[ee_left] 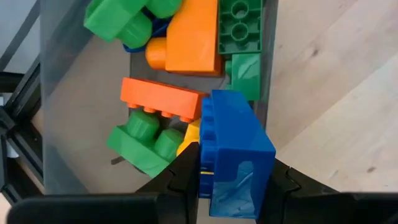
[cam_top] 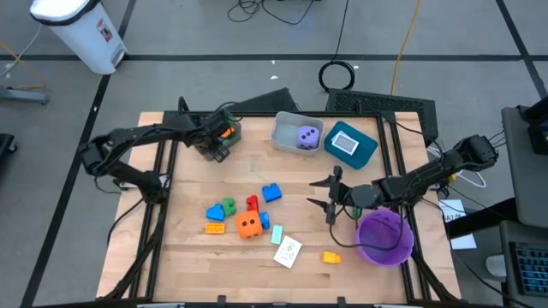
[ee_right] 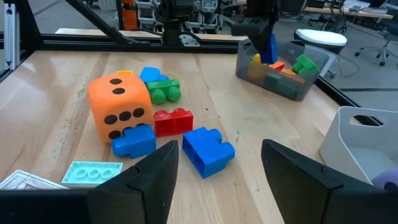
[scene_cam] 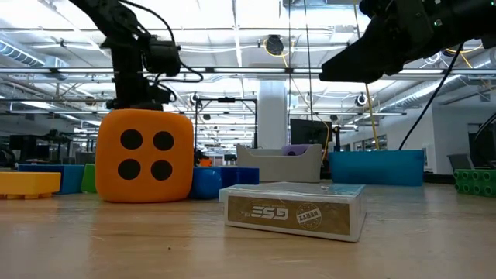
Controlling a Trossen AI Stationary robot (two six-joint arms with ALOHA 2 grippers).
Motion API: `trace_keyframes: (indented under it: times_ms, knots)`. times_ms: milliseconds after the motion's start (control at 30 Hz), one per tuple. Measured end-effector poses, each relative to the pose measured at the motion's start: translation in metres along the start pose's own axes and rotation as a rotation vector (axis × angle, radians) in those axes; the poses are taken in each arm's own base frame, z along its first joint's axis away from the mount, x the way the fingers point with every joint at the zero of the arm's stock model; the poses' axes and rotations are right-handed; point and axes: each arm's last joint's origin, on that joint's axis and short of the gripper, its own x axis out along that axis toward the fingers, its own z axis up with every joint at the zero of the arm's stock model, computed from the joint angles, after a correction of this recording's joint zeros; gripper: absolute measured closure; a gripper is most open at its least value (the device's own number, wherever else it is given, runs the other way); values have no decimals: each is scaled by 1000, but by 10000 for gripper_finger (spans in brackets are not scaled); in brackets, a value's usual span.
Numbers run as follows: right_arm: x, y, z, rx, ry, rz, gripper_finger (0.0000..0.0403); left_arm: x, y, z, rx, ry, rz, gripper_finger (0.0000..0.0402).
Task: Pick & Place Toys
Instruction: Put the blue gamepiece into the black bin
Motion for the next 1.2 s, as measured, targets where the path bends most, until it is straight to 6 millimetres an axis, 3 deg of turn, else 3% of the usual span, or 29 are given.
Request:
trace_keyframes:
  times_ms: [267,700,967,1200]
  knots:
    - [0,0,0,0,0,0,181,15,3,2,12,55,15,294]
    - [0,0,0,0,0,0,184,14,5,4,-9,39,15,200]
    - [0,0,0,0,0,0,186,-9,11,3,-44,-76,-8,199]
    - [0,0,0,-7,0,0,184,-38,0,4,-84,-361,-224,210]
